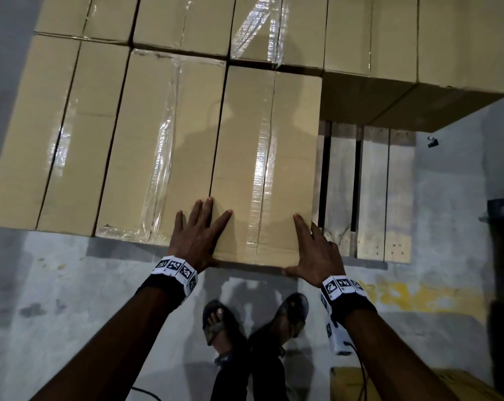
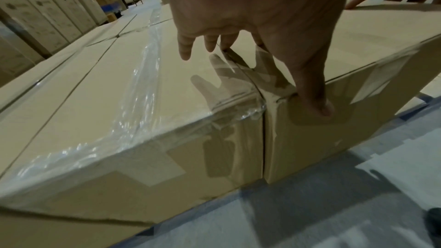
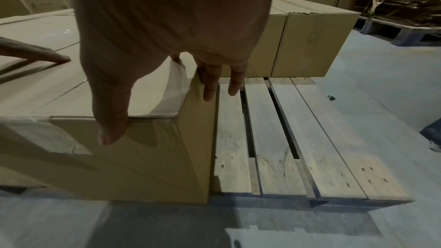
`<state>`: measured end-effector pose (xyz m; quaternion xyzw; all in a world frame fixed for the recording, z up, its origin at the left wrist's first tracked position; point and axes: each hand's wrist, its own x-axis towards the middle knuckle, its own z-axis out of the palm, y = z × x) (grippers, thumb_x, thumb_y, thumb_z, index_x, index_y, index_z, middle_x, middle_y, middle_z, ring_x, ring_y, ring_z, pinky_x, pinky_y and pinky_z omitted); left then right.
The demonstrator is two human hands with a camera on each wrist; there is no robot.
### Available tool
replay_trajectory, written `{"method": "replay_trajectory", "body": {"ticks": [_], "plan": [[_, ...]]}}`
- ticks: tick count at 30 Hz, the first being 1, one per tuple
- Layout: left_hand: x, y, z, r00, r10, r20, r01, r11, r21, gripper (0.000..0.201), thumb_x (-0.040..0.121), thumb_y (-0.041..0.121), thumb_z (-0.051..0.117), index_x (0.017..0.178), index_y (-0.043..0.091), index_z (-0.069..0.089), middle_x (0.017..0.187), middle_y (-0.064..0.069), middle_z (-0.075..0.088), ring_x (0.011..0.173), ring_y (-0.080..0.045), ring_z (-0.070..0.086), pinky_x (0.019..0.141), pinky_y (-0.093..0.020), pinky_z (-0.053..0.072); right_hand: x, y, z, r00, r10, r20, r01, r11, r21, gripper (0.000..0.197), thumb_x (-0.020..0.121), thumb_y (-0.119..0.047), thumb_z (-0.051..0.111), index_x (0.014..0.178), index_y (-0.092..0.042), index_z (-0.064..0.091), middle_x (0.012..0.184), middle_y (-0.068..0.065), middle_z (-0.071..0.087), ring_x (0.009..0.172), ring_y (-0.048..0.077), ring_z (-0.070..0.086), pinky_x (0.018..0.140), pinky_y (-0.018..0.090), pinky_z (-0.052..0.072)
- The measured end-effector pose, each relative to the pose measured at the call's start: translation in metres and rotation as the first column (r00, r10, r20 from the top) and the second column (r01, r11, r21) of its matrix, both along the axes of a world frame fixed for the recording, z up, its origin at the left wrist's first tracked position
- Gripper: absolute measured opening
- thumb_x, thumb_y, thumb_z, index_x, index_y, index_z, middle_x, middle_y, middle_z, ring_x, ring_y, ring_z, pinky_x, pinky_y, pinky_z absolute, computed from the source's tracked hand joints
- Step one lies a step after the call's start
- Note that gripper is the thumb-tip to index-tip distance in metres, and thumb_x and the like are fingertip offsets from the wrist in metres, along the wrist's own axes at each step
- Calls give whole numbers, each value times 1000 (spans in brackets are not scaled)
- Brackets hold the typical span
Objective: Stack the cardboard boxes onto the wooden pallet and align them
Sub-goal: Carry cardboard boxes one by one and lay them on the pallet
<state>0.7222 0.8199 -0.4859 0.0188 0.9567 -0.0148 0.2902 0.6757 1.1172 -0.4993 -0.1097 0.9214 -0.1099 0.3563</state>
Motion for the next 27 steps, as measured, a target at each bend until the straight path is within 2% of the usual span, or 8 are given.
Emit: {"method": "replay_trajectory", "body": {"ticks": [2,5,8,11,15,21,24,27], "plan": [[-6,1,0,999,-10,33,10,1000,-11,137,73,51,88,160,41,-17,171,-15,-16,159,-38,-4,121,-67,20,-1,1,0,1000,3,5,-3,1000,-4,146,64,-63,88,155,-46,-24,170,9,14,152,30,27,116,52,32],[-10,3,0,997,-19,80,21,999,-26,155,61,45,97,157,41,-26,168,-15,-26,158,-38,-9,119,-65,21,-2,1,-1,1000,5,3,-5,1000,-8,145,63,-65,87,155,-47,-24,170,8,14,151,30,29,115,52,33],[-10,1,0,997,-16,71,16,1000,0,151,68,35,95,155,43,-27,167,-15,-28,158,-37,-10,121,-63,23,-3,3,-1,1000,1,1,-1,1000,-14,146,62,-66,87,155,-48,-24,170,6,16,149,30,32,115,52,35],[-11,-2,-1,999,-32,28,31,999,30,139,77,24,87,157,41,-25,169,-18,-22,159,-38,-5,121,-57,27,-5,4,-1,1000,8,-7,-8,1000,-19,145,62,-67,86,156,-47,-22,169,7,18,148,30,34,114,51,36],[-15,-6,2,997,-83,-5,83,996,42,140,69,33,93,163,35,-10,170,-25,-10,157,-43,7,118,-54,34,-12,2,0,1000,15,3,-15,1000,-18,146,62,-67,87,155,-47,-23,169,6,17,149,30,33,115,51,33],[-14,-11,2,994,-111,-21,113,991,77,147,56,44,99,165,31,1,168,-30,-1,155,-46,13,116,-51,39,-14,3,1,1000,21,23,-20,1000,-15,146,62,-65,88,156,-46,-23,169,6,15,149,30,31,115,52,32],[-13,-11,2,995,-104,-3,104,990,95,150,54,43,100,165,31,0,169,-29,-5,156,-46,9,115,-51,40,-13,4,0,999,30,17,-29,1000,-8,146,62,-65,88,157,-45,-22,170,6,15,149,29,32,116,51,31],[-12,-9,5,995,-99,5,98,989,108,145,60,33,99,166,30,-1,168,-29,-8,157,-46,6,113,-51,42,-14,4,-1,999,34,12,-34,999,5,147,61,-64,89,157,-45,-21,169,7,17,149,30,33,117,51,30]]}}
